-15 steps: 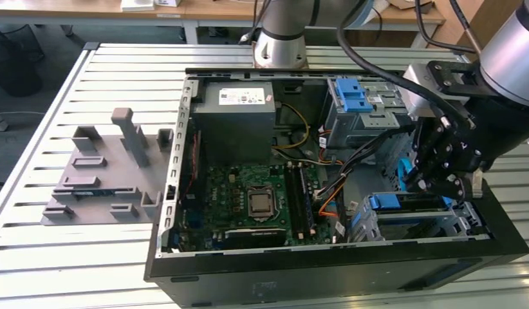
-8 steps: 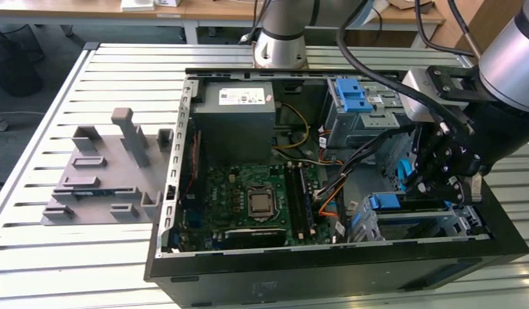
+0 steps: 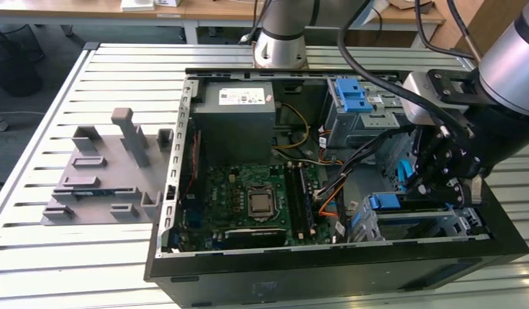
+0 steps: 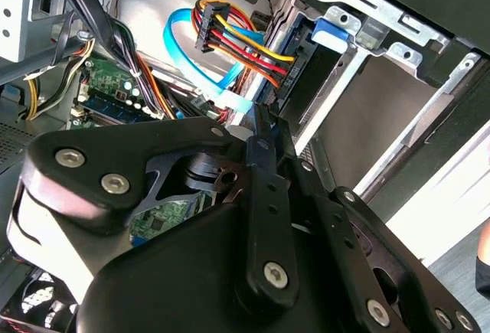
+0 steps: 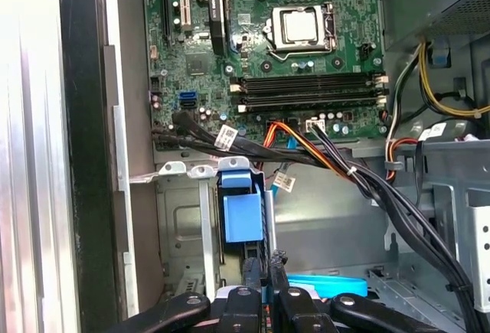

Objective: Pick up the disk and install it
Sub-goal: 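Insert the second disk wire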

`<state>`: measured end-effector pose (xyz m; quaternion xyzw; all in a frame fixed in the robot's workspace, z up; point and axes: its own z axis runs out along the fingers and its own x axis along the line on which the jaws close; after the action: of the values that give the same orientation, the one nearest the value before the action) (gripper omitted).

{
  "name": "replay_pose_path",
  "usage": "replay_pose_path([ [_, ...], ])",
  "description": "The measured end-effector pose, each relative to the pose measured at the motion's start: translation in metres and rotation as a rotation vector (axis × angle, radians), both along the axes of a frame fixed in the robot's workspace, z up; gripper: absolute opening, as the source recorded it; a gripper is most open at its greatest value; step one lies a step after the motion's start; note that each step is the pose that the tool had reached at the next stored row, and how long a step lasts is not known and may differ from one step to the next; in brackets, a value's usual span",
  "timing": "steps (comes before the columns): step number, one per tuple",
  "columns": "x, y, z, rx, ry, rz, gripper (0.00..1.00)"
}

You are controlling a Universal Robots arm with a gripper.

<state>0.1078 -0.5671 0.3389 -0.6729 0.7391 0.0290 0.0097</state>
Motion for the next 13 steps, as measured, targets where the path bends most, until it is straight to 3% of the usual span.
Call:
replay_pose_path([
  [13,0.0019,0.0000,-0.0028,0.0000,0.0001,0.000,0.16],
])
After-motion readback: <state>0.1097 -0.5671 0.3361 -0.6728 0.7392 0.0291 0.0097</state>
